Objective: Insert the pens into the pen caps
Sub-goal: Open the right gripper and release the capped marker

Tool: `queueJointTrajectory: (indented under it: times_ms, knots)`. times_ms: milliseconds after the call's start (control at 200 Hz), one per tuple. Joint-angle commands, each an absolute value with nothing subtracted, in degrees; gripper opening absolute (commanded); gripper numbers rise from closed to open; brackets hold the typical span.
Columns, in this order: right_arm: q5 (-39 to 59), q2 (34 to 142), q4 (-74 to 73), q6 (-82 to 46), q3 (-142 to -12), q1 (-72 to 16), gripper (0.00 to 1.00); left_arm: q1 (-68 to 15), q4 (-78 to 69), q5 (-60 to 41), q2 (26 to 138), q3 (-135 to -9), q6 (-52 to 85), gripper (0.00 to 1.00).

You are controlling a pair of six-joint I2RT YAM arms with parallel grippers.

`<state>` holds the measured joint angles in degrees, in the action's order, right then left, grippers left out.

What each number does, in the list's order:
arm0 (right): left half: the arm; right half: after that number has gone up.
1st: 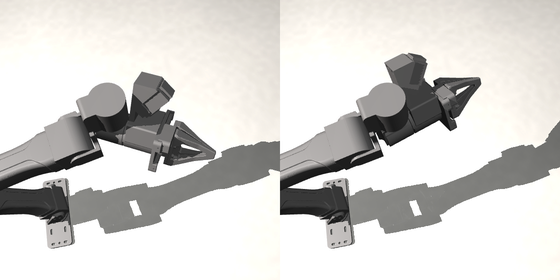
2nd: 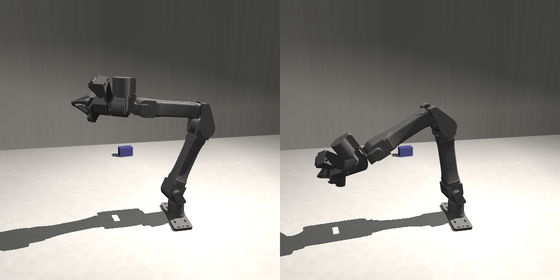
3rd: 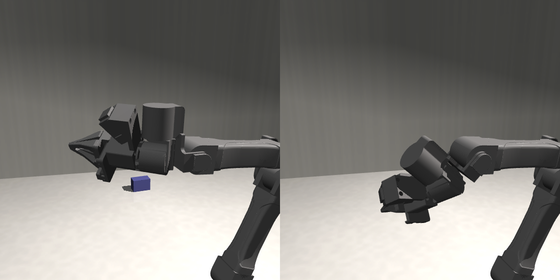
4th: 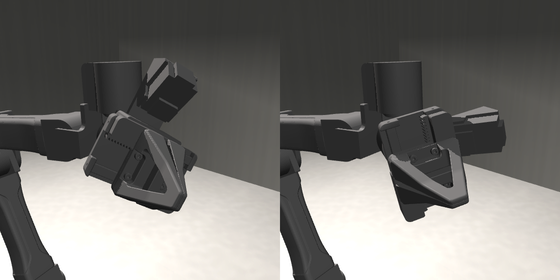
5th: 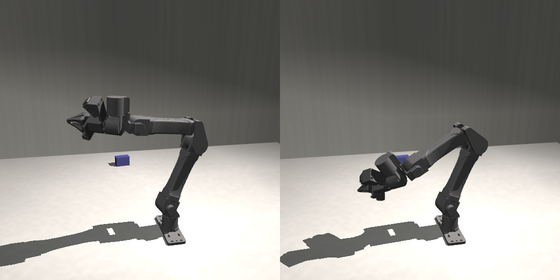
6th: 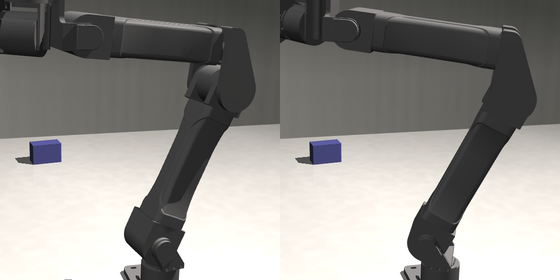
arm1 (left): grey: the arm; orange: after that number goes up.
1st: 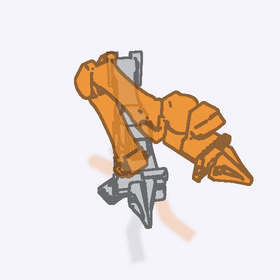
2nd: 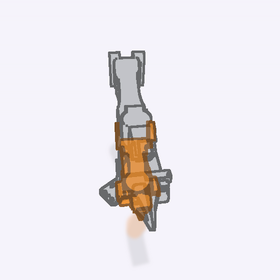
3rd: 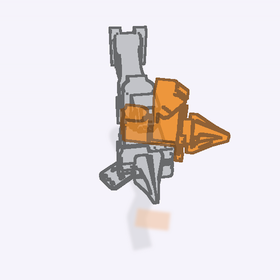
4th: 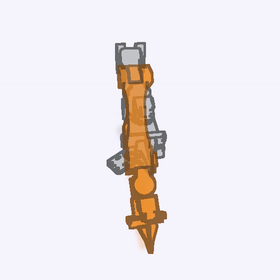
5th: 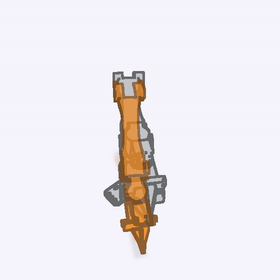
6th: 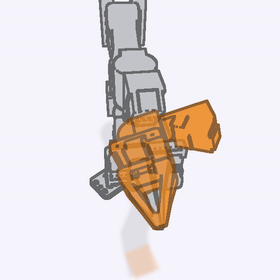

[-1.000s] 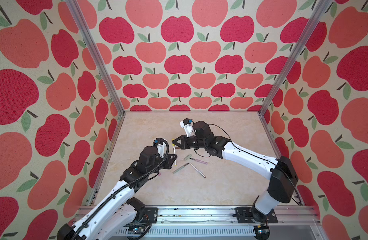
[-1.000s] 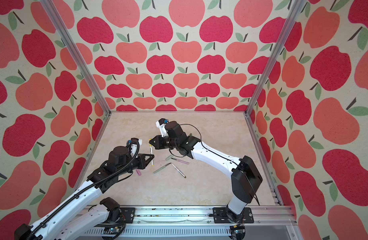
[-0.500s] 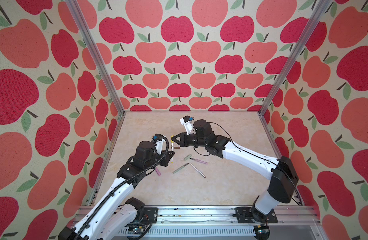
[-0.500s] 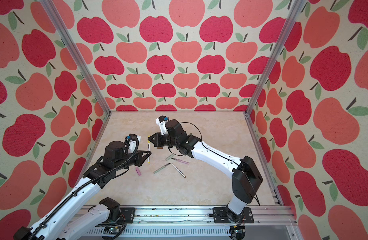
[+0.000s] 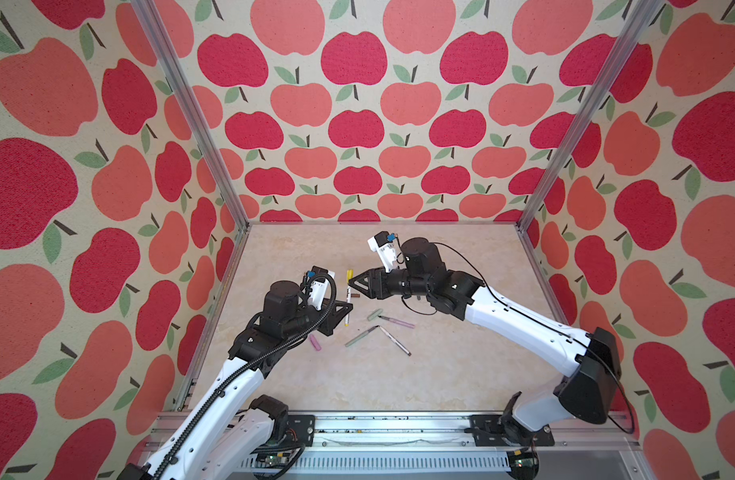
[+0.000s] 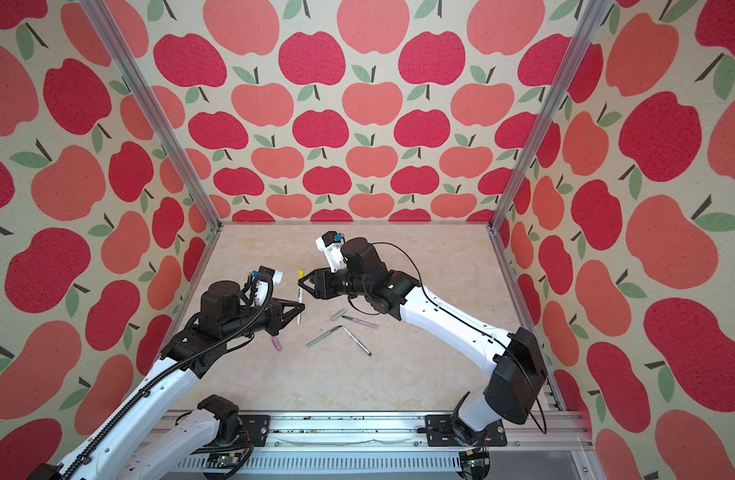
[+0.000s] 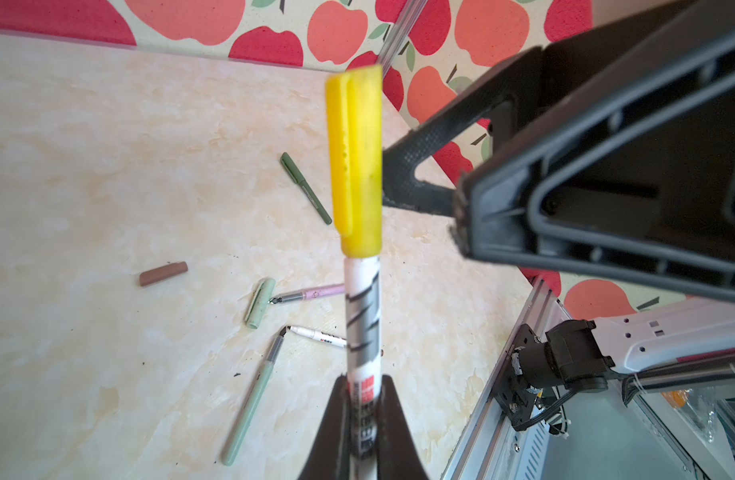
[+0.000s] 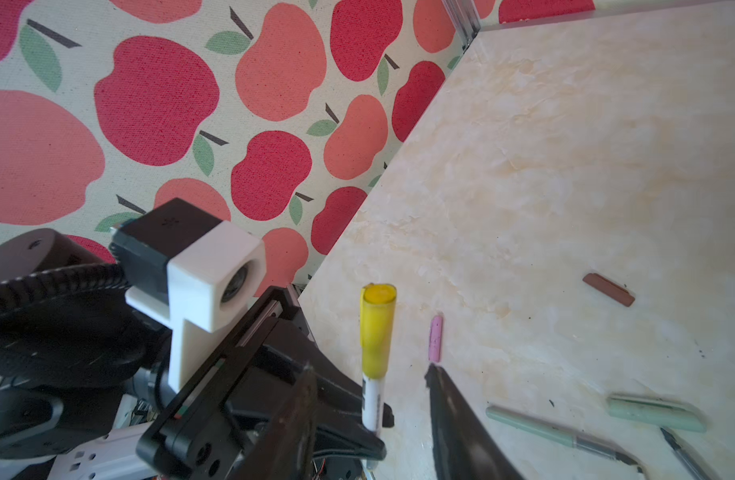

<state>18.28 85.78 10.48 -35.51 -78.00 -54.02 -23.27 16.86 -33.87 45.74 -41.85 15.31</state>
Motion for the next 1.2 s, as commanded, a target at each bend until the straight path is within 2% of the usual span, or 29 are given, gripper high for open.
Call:
queueJointTrajectory:
  times_ms: [0,375,861,1196]
  knots:
    - [21.7,82.5,14.2,-30.9,-77.4,-53.5,0.51,-23.5,15.0,-38.0,43.1,-40.5,11.2,0.00]
    - [24.8,84.4,20.2,-27.6,-82.7,-53.4,0.56,-23.8,20.8,-39.1,43.6,-43.1,6.2,0.00]
    - [24.3,88.7,22.6,-25.9,-87.5,-53.3,0.53,-24.0,23.4,-41.3,43.9,-44.6,4.8,0.00]
    - [24.2,89.5,23.1,-25.8,-88.6,-52.9,0.36,-24.3,22.6,-41.5,44.3,-44.0,5.7,0.00]
